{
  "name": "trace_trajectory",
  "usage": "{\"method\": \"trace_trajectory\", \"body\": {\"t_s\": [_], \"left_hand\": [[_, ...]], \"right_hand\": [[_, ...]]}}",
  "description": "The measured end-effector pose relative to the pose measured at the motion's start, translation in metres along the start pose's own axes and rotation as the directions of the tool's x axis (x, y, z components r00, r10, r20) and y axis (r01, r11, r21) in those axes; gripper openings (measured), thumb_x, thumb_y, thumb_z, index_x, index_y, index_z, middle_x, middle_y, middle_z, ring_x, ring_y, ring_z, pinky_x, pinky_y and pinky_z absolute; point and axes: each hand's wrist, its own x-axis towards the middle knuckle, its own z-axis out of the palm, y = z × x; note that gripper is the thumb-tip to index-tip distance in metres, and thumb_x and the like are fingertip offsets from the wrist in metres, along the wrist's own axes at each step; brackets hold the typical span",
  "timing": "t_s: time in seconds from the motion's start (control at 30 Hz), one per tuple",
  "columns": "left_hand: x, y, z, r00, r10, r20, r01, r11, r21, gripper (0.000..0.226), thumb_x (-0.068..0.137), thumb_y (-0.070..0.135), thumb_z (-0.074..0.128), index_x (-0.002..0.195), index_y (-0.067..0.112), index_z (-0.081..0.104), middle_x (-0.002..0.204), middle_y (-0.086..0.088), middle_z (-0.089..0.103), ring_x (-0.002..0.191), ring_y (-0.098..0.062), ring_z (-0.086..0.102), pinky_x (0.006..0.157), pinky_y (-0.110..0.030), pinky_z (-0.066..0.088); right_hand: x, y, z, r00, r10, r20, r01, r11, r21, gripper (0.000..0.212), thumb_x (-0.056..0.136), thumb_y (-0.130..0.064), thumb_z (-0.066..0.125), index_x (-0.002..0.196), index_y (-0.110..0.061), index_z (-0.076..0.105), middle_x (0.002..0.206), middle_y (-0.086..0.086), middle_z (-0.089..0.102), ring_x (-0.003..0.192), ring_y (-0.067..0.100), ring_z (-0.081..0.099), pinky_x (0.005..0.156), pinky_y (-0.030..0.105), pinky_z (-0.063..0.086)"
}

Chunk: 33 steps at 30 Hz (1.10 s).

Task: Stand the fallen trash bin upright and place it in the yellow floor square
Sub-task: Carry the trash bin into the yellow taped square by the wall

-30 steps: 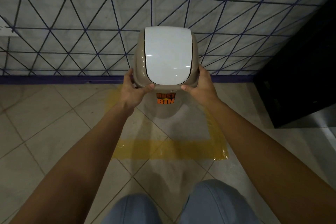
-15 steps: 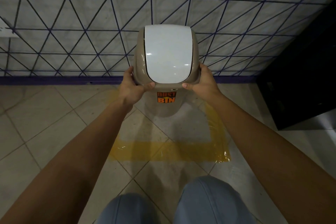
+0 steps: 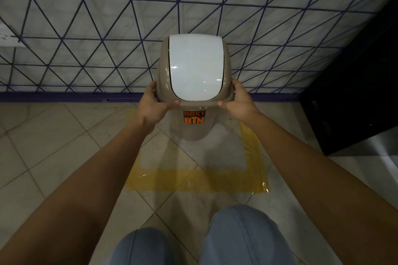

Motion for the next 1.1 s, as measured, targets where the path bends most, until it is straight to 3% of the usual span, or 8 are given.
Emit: {"method": "trace_trajectory", "body": {"t_s": [0.13, 0.27, 0.37, 0.57, 0.73, 0.83, 0.93, 1.1], "left_hand": [[-0.002, 0.003, 0.001, 1.0, 0.024, -0.005, -0.023, 0.998, 0.065, 0.095, 0.07, 0.012, 0.078, 0.146, 0.017, 0.022, 0.14, -0.006, 0.045, 0.116, -0.015, 0.046, 0.091, -0.029, 0.044], [-0.005, 0.009, 0.004, 0.993, 0.119, -0.018, -0.112, 0.973, 0.204, 0.088, 0.073, 0.013, 0.076, 0.145, 0.019, 0.026, 0.144, -0.003, 0.042, 0.129, -0.022, 0.042, 0.103, -0.04, 0.042], [-0.008, 0.01, 0.006, 0.986, 0.162, -0.028, -0.148, 0.95, 0.274, 0.083, 0.074, 0.015, 0.075, 0.143, 0.02, 0.03, 0.142, -0.003, 0.044, 0.128, -0.022, 0.043, 0.1, -0.034, 0.041], [-0.005, 0.011, 0.006, 0.993, 0.113, -0.03, -0.098, 0.941, 0.323, 0.081, 0.075, 0.019, 0.075, 0.143, 0.02, 0.031, 0.142, -0.006, 0.043, 0.128, -0.024, 0.043, 0.105, -0.045, 0.04], [-0.01, 0.012, 0.01, 0.992, 0.094, -0.086, -0.059, 0.938, 0.342, 0.078, 0.076, 0.021, 0.074, 0.142, 0.019, 0.033, 0.141, -0.005, 0.044, 0.128, -0.024, 0.043, 0.106, -0.044, 0.039], [-0.022, 0.012, 0.017, 0.983, 0.085, -0.162, -0.021, 0.933, 0.36, 0.074, 0.079, 0.025, 0.071, 0.141, 0.015, 0.031, 0.141, -0.008, 0.042, 0.128, -0.026, 0.043, 0.105, -0.04, 0.038], [-0.037, 0.013, 0.021, 0.965, 0.173, -0.197, -0.07, 0.894, 0.443, 0.074, 0.079, 0.028, 0.07, 0.141, 0.014, 0.031, 0.139, -0.01, 0.041, 0.127, -0.025, 0.041, 0.101, -0.035, 0.036], [-0.052, 0.034, 0.019, 0.955, 0.264, -0.135, -0.163, 0.849, 0.503, 0.062, 0.079, 0.028, 0.068, 0.134, 0.015, 0.04, 0.134, -0.011, 0.045, 0.122, -0.025, 0.042, 0.096, -0.033, 0.038]], "right_hand": [[0.001, 0.001, 0.001, 1.0, -0.025, -0.013, 0.024, 0.999, -0.036, 0.079, 0.077, -0.003, 0.068, 0.143, -0.018, 0.027, 0.142, 0.003, 0.041, 0.131, 0.02, 0.038, 0.101, 0.025, 0.029], [0.0, 0.003, 0.006, 0.996, -0.075, -0.057, 0.069, 0.992, -0.11, 0.092, 0.072, -0.012, 0.076, 0.146, -0.017, 0.021, 0.148, 0.004, 0.032, 0.135, 0.019, 0.031, 0.112, 0.034, 0.028], [-0.001, 0.002, 0.01, 0.992, -0.083, -0.092, 0.072, 0.99, -0.118, 0.093, 0.072, -0.011, 0.076, 0.146, -0.017, 0.019, 0.148, 0.004, 0.031, 0.135, 0.019, 0.031, 0.112, 0.034, 0.027], [-0.001, -0.001, 0.012, 0.992, -0.07, -0.103, 0.055, 0.988, -0.141, 0.093, 0.073, -0.009, 0.074, 0.147, -0.018, 0.018, 0.149, 0.003, 0.031, 0.137, 0.02, 0.03, 0.113, 0.035, 0.027], [-0.004, -0.006, 0.011, 0.991, -0.07, -0.114, 0.047, 0.979, -0.197, 0.091, 0.074, -0.01, 0.074, 0.146, -0.018, 0.019, 0.148, 0.005, 0.033, 0.136, 0.023, 0.031, 0.112, 0.041, 0.029], [-0.012, -0.008, 0.011, 0.991, -0.069, -0.111, 0.039, 0.966, -0.257, 0.092, 0.077, -0.017, 0.072, 0.147, -0.017, 0.013, 0.152, 0.008, 0.024, 0.139, 0.026, 0.023, 0.114, 0.046, 0.025], [-0.023, -0.01, 0.008, 0.993, -0.088, -0.082, 0.057, 0.945, -0.322, 0.095, 0.078, -0.027, 0.071, 0.148, -0.017, 0.007, 0.155, 0.01, 0.015, 0.142, 0.028, 0.014, 0.115, 0.047, 0.02], [-0.038, -0.025, -0.006, 0.987, -0.123, -0.103, 0.078, 0.928, -0.363, 0.092, 0.077, -0.043, 0.068, 0.147, -0.017, 0.013, 0.153, 0.007, 0.02, 0.14, 0.028, 0.017, 0.114, 0.047, 0.022]]}}
